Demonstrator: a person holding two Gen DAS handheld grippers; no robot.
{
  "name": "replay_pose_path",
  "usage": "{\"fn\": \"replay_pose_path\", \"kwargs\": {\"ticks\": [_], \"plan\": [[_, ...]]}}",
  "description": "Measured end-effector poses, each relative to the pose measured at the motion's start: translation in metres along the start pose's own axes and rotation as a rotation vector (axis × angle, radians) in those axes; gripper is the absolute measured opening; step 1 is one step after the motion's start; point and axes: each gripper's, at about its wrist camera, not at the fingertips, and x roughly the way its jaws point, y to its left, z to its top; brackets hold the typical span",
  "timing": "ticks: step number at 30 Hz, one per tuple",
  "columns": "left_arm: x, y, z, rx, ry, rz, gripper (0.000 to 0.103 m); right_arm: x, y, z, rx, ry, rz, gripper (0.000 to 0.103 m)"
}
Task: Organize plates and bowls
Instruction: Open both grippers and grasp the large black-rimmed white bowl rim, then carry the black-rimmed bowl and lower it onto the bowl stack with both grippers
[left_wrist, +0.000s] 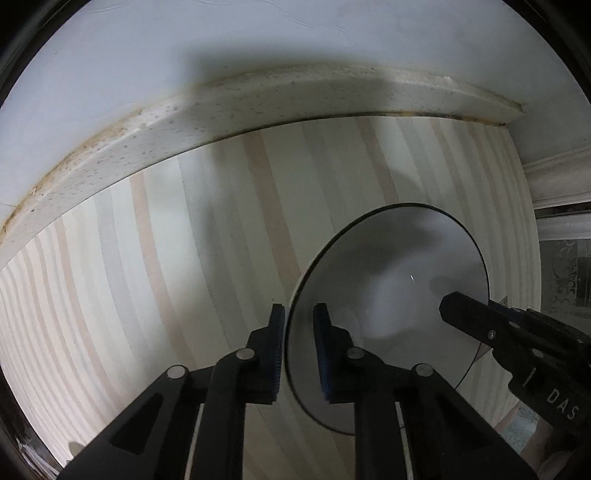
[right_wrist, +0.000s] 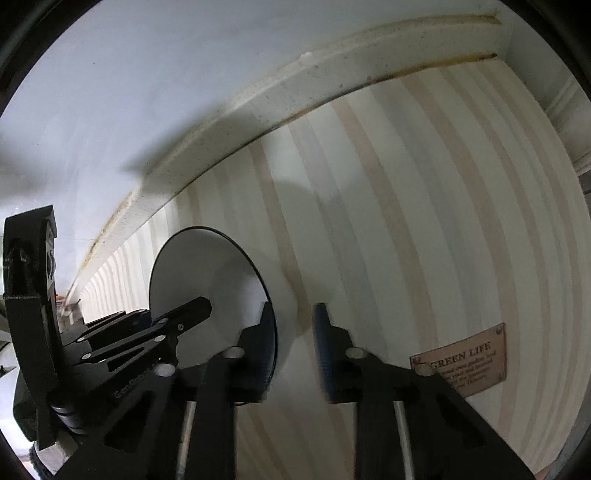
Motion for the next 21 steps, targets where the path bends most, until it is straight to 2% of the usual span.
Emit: {"fn": "replay_pose_path", "kwargs": {"ticks": [2,9,10,21], "plan": [[-0.001,0.000,-0.002,-0.001,-0.007,0.006,0.013,0.000,0.003,0.000,-0.017,-0.004,0.010,0.012],[-0.006,-0.001,-0.007,-0.003,-0.009,0.002,0.013,0.001,0.008,0.000,-0.026,0.004,-0.006,0.012],[-0.005,-0.001,0.004,-0.001,-0.010,0.003,0.013,0.001,0.008,0.000,-0.028,0.003,-0.007,0.012],[-0.049,-0.012,-0.014,0.042,-0.062,0.008,0.013,-0.011,0.011,-0.003,-0.034,-0.008,0.002,0.012]]}}
